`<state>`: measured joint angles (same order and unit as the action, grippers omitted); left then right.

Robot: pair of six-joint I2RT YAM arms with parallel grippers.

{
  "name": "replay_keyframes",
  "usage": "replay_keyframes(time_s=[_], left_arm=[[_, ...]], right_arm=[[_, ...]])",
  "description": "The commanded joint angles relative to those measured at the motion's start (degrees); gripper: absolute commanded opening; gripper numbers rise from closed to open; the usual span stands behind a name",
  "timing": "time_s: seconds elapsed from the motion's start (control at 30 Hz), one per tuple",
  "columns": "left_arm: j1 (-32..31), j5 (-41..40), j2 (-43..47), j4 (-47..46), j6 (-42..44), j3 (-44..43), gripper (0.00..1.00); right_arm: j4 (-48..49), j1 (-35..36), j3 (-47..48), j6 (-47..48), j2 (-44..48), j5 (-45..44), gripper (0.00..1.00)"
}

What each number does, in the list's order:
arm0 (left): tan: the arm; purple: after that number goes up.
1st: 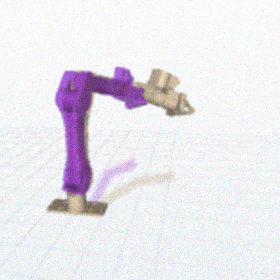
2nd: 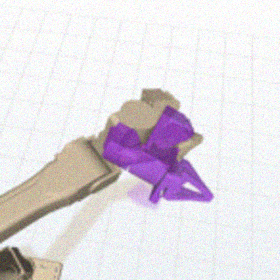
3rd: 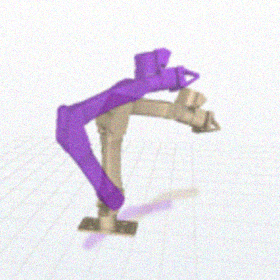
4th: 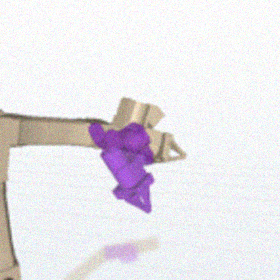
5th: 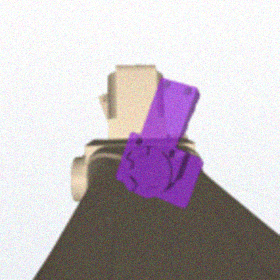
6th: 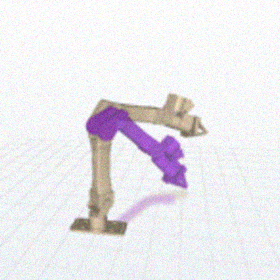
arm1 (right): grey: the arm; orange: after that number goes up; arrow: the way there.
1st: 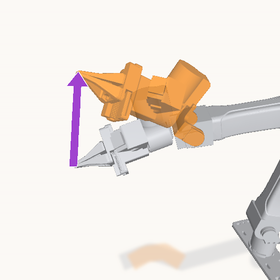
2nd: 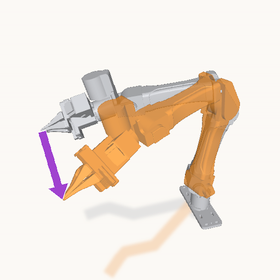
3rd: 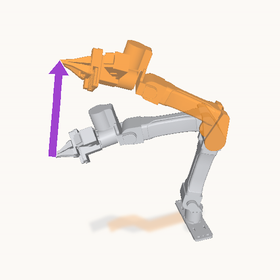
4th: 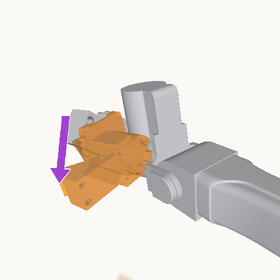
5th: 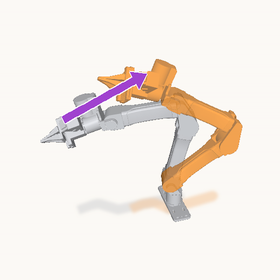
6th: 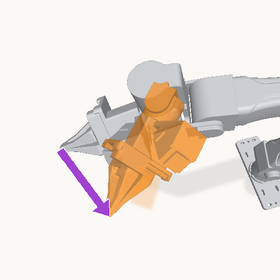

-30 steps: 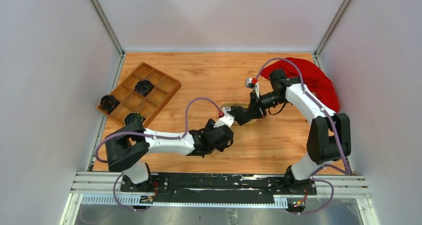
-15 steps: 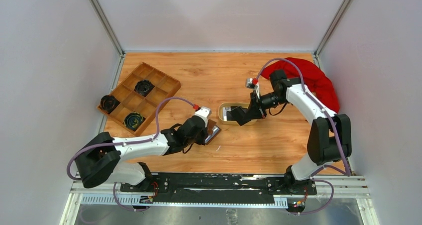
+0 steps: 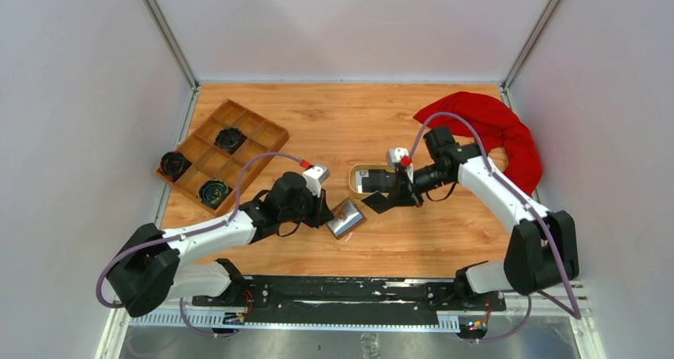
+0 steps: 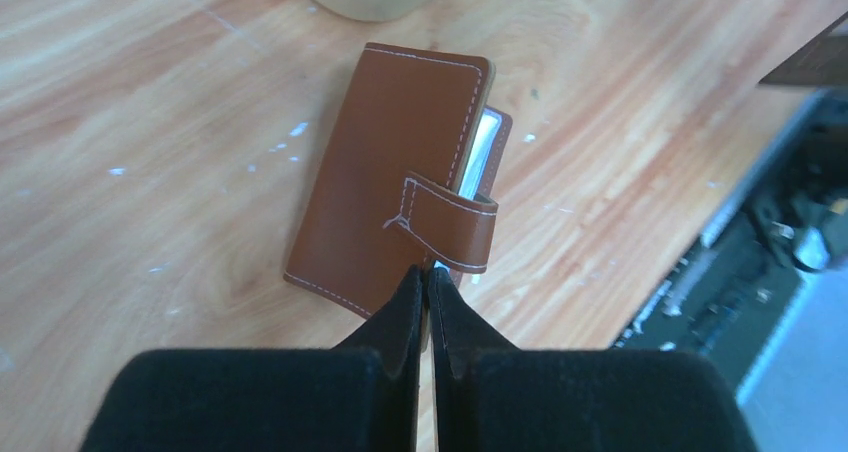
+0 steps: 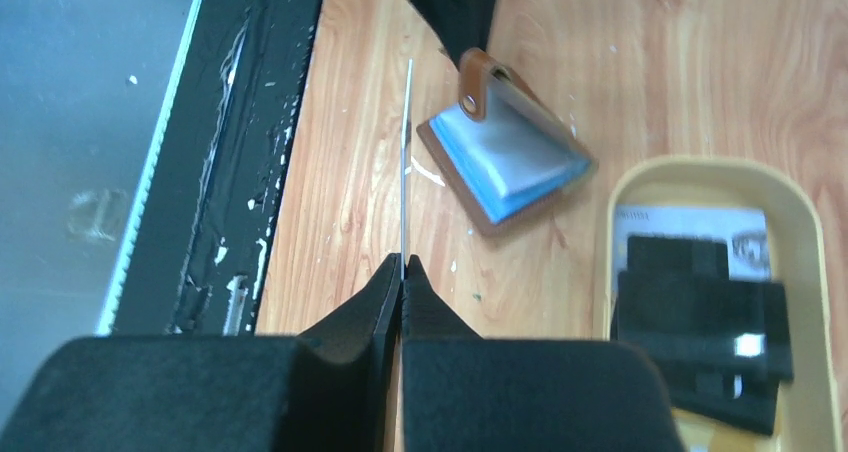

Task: Put the credit cards into the card holder
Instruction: Insert the credit card into the card holder.

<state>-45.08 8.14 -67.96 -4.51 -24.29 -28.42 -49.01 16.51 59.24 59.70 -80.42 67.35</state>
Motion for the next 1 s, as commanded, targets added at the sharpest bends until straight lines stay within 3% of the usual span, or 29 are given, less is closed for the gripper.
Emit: replay_keyframes(time_s=[0.0,0.27,0.4,0.67,0.97], left_arm=[[3.2,19.7,-2.8,-0.7,-1.9,-0.3,0.0],[9.9,36.4,-16.4,-0.9,-5.4,-4.5,0.0],[11.3,37.8,-17.4,-0.8,-6.6,-6.1,0.0],[11.4,40.0,-13.4,-0.9,-11.3,-7.0,0.0],[13.8,41.9,-17.1,-0.9,-11.2,-6.7,0.0]], right_arm=[[-0.1,5.4,-5.6,19.7,7.7,-1.6,0.0],[-0.9,12.8,-10.7,35.7,10.0,-10.5,0.0],[0.0,15.0,-12.7,42.1,9.2,-12.4,0.0],[5.1,17.1,-11.9,43.4,7.6,-14.6,0.0],[2.0,17.6,-12.6,49.3,7.7,-16.4,0.0]])
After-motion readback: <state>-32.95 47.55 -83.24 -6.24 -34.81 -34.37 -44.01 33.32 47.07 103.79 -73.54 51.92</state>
